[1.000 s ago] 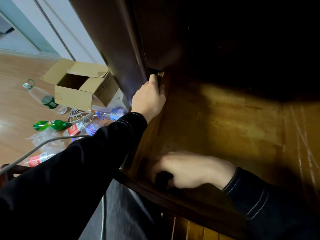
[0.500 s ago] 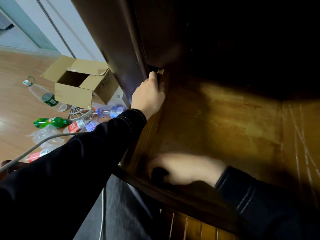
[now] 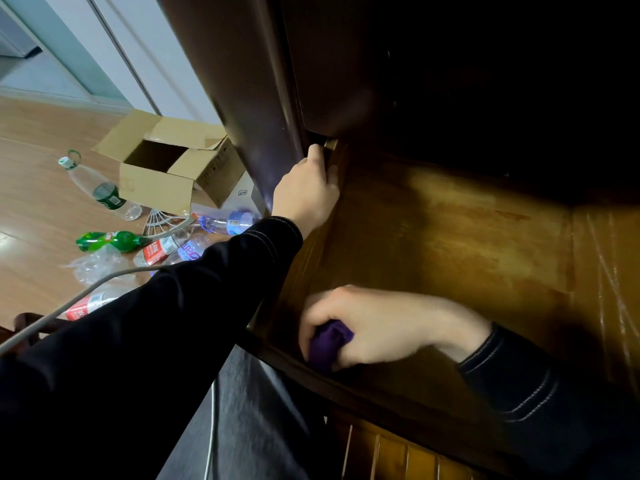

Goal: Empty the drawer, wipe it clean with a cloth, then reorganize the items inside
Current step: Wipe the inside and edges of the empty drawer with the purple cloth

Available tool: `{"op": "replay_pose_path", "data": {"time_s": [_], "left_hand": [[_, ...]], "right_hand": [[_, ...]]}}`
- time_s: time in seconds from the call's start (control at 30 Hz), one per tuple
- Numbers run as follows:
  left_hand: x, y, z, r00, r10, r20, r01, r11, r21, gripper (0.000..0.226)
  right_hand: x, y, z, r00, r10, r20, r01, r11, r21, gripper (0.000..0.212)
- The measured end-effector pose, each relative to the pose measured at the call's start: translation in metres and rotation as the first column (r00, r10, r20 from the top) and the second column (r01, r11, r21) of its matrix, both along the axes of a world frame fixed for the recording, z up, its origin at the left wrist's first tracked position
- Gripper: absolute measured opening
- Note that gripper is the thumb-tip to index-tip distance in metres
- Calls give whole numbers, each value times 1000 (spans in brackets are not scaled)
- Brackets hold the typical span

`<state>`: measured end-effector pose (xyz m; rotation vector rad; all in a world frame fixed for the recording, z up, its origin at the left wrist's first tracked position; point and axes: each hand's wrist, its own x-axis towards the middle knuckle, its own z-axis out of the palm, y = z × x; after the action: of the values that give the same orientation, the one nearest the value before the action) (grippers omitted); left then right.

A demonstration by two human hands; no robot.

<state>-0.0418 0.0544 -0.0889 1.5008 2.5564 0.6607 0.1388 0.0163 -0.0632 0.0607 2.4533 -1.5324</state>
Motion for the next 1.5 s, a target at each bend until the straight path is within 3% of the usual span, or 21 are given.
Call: {"op": "replay_pose_path", "data": {"time_s": [0.13, 0.27, 0.4, 0.47, 0.53, 0.6, 0.63, 0.7, 0.8, 0.9, 0.97, 1.07, 1.27, 1.4, 1.5], "left_hand": [[0, 1, -1, 1000, -12, 4, 12, 1000, -5, 25], [0, 1, 1, 1000, -14, 7, 14, 1000, -1, 27], [0, 0, 0, 1000, -14, 11, 14, 1000, -6, 28], [-1, 1, -1, 1000, -12, 16, 12, 1000, 0, 29], [-1, 1, -1, 1000, -6, 23, 6, 1000, 8, 31], [-2, 1, -2, 1000, -5, 24, 5, 1000, 10, 32], [-2, 1, -2, 1000, -6, 26, 6, 1000, 9, 32], [-2, 1, -2, 1000, -9, 29, 8, 1000, 8, 31], [-3, 1, -2, 999, -4, 32, 3, 1000, 9, 27], [-3, 1, -3, 999, -3, 40, 2, 1000, 12, 25], [-3, 0, -3, 999, -5, 46, 5, 1000, 13, 26], [-3, 1, -2, 999, -1, 52, 0, 1000, 13, 26], [-3, 0, -1, 999, -5, 43, 4, 1000, 11, 28], [-2, 0, 1, 999, -8, 43, 7, 1000, 6, 28], [-2, 0, 0, 999, -4, 50, 4, 1000, 12, 29]], "right_hand": [[4, 1, 4, 999, -26, -32, 23, 995, -93, 28], [-10, -8, 0, 991, -88, -99, 80, 993, -81, 25], [3, 5, -6, 1000, -22, -14, 21, 999, -37, 26], [8, 7, -11, 987, -158, -32, 155, 985, -80, 26], [8, 12, -18, 906, -422, -24, 409, 890, -204, 27], [7, 17, -25, 781, -610, 134, 619, 726, -300, 30], [7, 19, -29, 741, -626, 245, 671, 672, -313, 33], [9, 15, -39, 698, -557, 450, 704, 651, -285, 42], [10, -2, -47, 710, -418, 566, 620, 752, -223, 54], [11, -3, -45, 830, -256, 496, 377, 912, -160, 63], [13, 2, -42, 862, -166, 479, 265, 953, -146, 62], [15, 2, -42, 861, -161, 482, 252, 959, -131, 53], [12, 10, -40, 861, -204, 465, 403, 833, -380, 45], [3, -4, -48, 819, -212, 533, 308, 947, -97, 57], [5, 2, -45, 871, -169, 461, 248, 962, -115, 54]]}}
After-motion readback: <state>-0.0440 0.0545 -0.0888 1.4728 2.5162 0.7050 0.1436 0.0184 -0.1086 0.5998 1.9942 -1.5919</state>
